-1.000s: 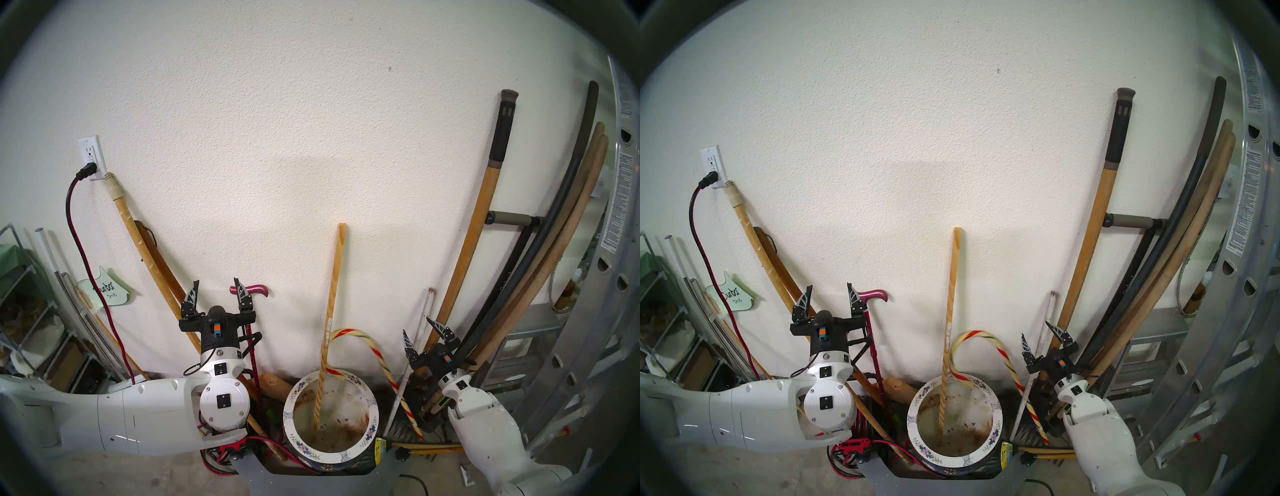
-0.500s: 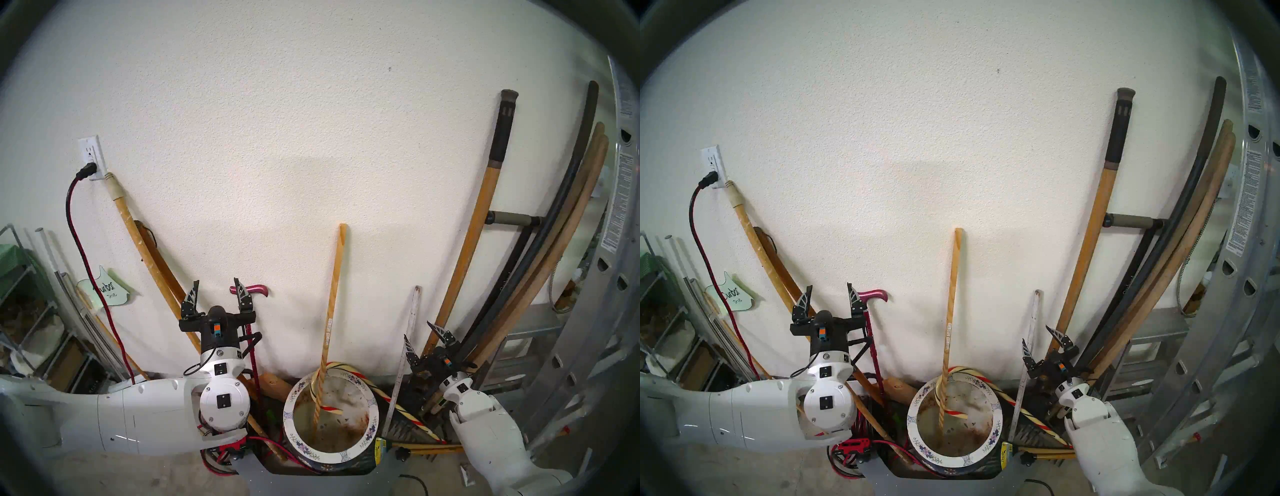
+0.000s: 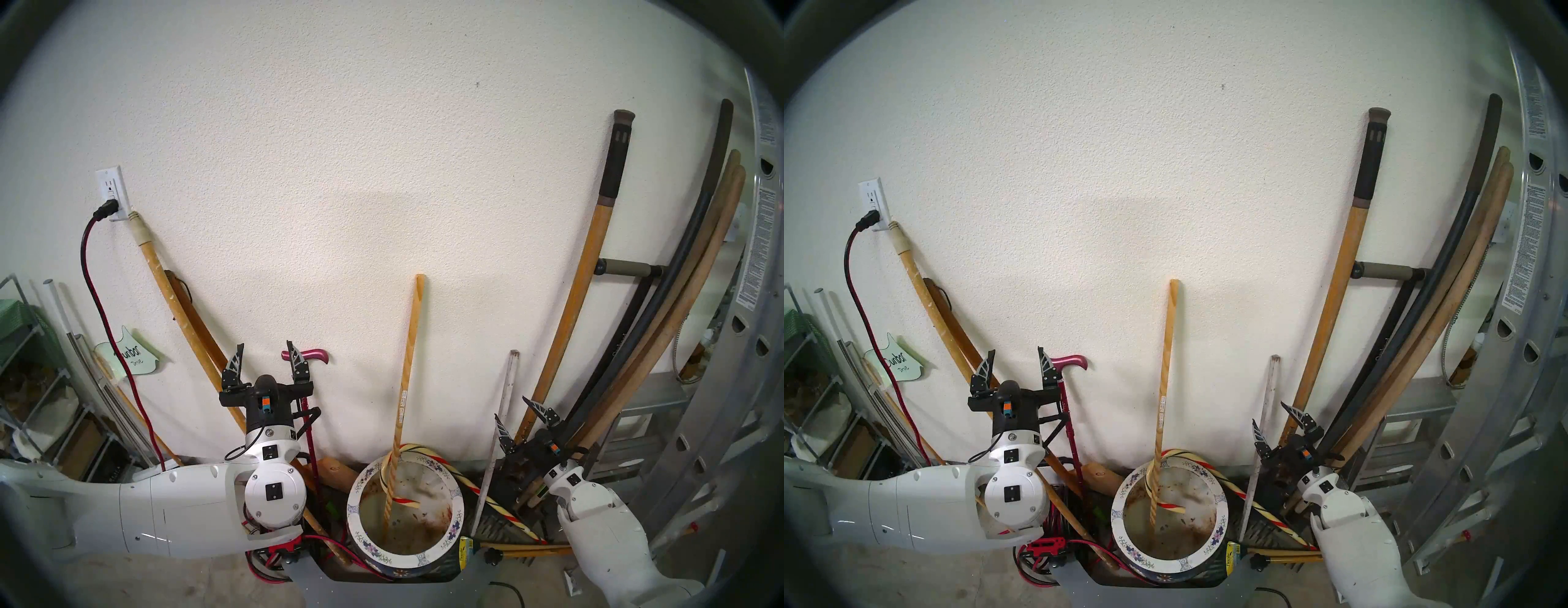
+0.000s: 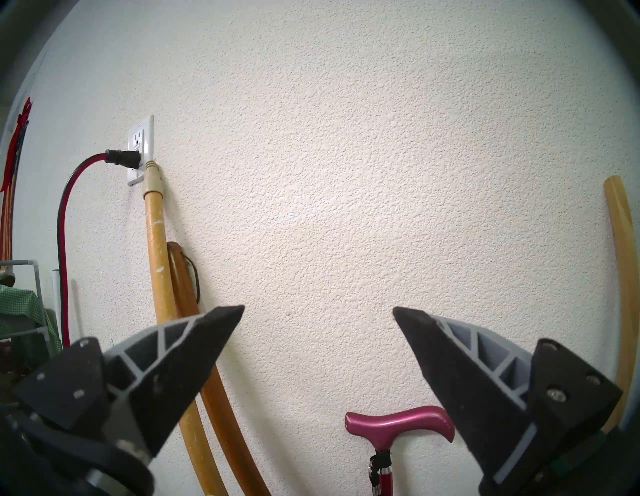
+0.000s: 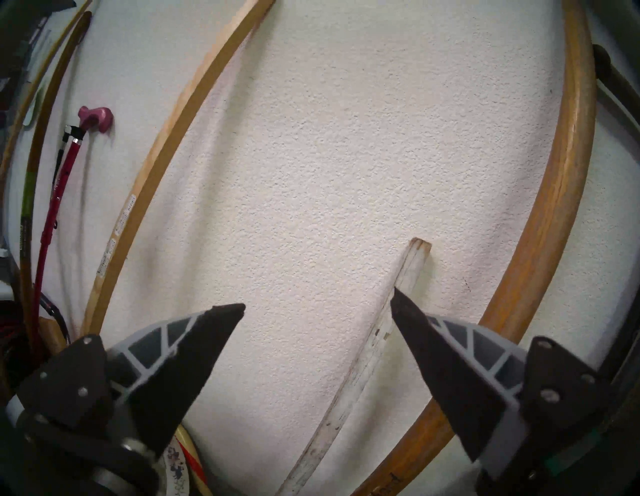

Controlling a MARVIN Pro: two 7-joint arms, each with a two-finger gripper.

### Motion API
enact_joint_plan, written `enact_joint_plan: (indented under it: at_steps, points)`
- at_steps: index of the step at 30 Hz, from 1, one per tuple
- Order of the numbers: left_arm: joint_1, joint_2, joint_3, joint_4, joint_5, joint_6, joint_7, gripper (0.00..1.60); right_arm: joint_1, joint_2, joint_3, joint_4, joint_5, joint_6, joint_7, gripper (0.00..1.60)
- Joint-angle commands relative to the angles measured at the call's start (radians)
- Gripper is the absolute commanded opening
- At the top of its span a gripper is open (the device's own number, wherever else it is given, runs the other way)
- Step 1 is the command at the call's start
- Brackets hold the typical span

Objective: Take wooden sticks or brooms out of the pot

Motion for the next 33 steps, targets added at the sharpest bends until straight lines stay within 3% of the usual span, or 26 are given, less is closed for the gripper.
enact_joint_plan:
  at_steps: [1,18,19,26,33]
  points:
    - [-0.002,-0.002,-0.002,0.001,0.002,0.0,-0.001,1.6,-0.065,0.005,-0.001,-0.1,0.058,-0.016,0.053,1.6]
    - [-0.001,-0.002,-0.002,0.001,0.002,0.0,-0.001,1.6,-0.105,-0.034,0.021,-0.194,0.118,0.009,0.045,1.6]
    - [0.001,0.011,0.003,-0.009,0.019,-0.054,-0.021,1.6,-0.105,-0.034,0.021,-0.194,0.118,0.009,0.045,1.6]
    - [-0.02,0.025,0.035,-0.076,0.013,-0.077,-0.133,1.6,-0.106,-0.035,0.023,-0.196,0.117,0.012,0.045,1.6]
    - [-0.047,-0.01,0.064,-0.049,-0.04,-0.089,-0.254,1.6,-0.107,-0.035,0.023,-0.198,0.117,0.014,0.045,1.6]
